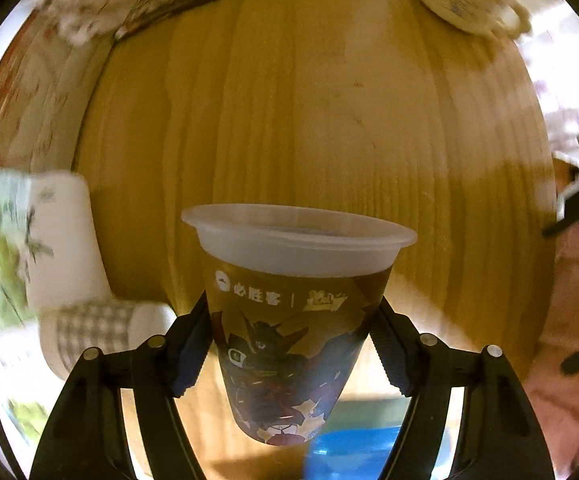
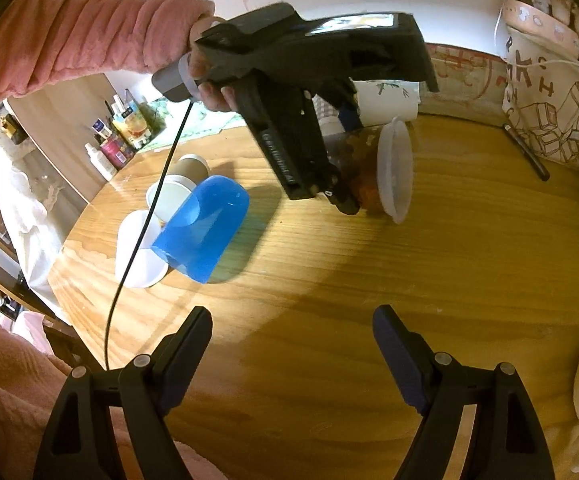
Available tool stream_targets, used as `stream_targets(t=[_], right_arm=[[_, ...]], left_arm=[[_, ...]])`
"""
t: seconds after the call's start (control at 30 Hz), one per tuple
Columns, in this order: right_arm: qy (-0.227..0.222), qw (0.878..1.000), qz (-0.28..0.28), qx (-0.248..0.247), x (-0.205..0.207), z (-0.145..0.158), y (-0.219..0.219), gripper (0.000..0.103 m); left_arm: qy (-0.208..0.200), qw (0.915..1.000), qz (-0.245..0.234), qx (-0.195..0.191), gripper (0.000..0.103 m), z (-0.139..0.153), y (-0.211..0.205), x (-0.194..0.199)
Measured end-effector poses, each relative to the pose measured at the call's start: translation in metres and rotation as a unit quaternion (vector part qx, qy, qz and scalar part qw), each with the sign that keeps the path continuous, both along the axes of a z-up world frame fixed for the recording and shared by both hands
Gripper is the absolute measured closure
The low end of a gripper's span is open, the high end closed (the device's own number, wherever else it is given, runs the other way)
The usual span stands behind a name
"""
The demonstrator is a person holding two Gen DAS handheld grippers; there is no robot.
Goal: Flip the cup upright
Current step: 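Lift the brown cup with the left tool and rotate it rim-up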
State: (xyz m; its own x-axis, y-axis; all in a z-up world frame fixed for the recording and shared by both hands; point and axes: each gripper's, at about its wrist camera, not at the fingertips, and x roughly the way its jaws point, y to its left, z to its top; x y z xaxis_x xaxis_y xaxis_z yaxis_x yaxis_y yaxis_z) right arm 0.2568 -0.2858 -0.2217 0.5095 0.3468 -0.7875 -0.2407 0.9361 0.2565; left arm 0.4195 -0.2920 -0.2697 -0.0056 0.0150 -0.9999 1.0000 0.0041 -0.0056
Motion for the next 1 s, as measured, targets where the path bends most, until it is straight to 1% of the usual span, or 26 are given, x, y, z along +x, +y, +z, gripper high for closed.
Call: stream_targets(t=[0.13,0.17,0.3,0.37,0.5,0.57,0.63,0.67,0.7,0.83,0.9,0.93,1.0], right_arm=[[-0.004,1.0,-0.004,0.004,-0.005,0.005,0.001,0.02],[-0.004,1.0,-0.006,0.005,-0.007,0.007,0.001,0.02],[-0.006,1.0,-0.015,0.005,-0.015,0.013,0.0,0.02],[-0.007,1.0,-0.019,0.002,-0.019,0.015,-0.001,0.02],[-0.006,1.0,-0.029,-0.002,-0.029,0.019,-0.007,0.02],[-0.004,0.999,-0.036,-0.001,-0.035,0.02,-0.013,0.02],[-0.004,0.999,-0.043,-0.001,-0.039,0.023,-0.016,0.02],[-0.004,0.999,-0.046,-0.003,-0.042,0.024,-0.017,0.02],[-0.003,0.999,-0.05,-0.003,-0.044,0.026,-0.019,0.02],[-0.004,0.998,-0.064,0.0,-0.051,0.028,-0.027,0.02],[-0.003,0.997,-0.071,0.003,-0.054,0.029,-0.029,0.02],[-0.003,0.997,-0.075,0.007,-0.054,0.03,-0.031,0.02],[-0.002,0.997,-0.079,0.013,-0.054,0.031,-0.033,0.02]], left_arm=[[0.014,0.9974,0.069,0.011,0.028,0.001,0.008,0.002],[0.018,0.9954,0.092,0.017,0.028,0.001,0.01,0.001],[0.007,0.9882,0.151,0.024,0.028,0.009,0.029,-0.013],[0.012,0.9827,0.183,0.023,0.028,0.012,0.038,-0.022],[-0.003,0.9751,0.221,0.014,0.028,0.02,0.046,-0.035],[-0.019,0.968,0.249,0.021,0.028,0.024,0.053,-0.042],[-0.016,0.9611,0.275,0.019,0.028,0.03,0.055,-0.045],[-0.013,0.9562,0.292,0.011,0.028,0.035,0.061,-0.051],[-0.013,0.9539,0.3,0.008,0.028,0.038,0.066,-0.055],[-0.026,0.9405,0.339,0.013,0.028,0.046,0.086,-0.08],[-0.006,0.9305,0.366,0.008,0.028,0.047,0.099,-0.088],[0.006,0.9232,0.384,0.007,0.028,0.047,0.105,-0.09],[0.021,0.9122,0.409,-0.003,0.028,0.049,0.117,-0.091]])
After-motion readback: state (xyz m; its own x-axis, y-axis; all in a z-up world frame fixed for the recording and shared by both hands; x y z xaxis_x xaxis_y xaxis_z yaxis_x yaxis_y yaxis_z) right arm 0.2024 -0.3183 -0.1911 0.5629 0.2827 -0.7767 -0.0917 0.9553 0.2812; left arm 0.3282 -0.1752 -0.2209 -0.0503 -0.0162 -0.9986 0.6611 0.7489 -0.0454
